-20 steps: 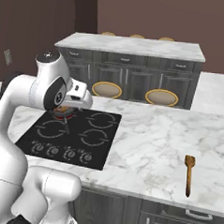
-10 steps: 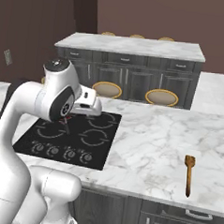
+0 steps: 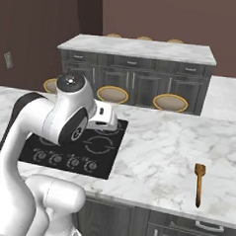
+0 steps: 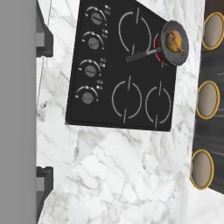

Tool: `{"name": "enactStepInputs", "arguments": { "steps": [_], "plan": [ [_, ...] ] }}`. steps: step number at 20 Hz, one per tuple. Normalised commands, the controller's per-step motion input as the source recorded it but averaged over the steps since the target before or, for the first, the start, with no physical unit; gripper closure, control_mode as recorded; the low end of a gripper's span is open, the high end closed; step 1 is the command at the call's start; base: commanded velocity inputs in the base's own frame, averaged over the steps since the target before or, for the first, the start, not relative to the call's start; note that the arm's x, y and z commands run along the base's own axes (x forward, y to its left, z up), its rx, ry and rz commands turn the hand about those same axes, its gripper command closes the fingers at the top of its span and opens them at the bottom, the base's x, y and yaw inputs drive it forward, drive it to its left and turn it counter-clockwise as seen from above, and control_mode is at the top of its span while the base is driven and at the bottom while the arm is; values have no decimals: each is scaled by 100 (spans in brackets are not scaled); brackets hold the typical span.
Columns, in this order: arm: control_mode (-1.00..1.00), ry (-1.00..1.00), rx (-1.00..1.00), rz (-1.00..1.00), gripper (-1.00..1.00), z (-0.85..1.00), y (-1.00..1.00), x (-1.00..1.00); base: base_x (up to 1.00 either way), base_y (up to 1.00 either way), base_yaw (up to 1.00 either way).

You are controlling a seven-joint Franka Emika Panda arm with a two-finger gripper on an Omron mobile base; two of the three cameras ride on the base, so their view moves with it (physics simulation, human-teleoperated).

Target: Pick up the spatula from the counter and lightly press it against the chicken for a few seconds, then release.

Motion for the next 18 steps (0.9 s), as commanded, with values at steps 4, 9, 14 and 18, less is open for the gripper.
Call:
{"name": "enactStepInputs", "arguments": {
  "steps": [4,9,14,18],
  "plan": [
    [-100,1,0,1,-100,0,-46,-12,0,0,0],
    [-100,10,0,0,-100,0,-49,0,0,0,0],
    [-100,12,0,0,-100,0,-58,0,0,0,0],
    [-100,15,0,0,-100,0,-49,0,0,0,0]
  ]
}}
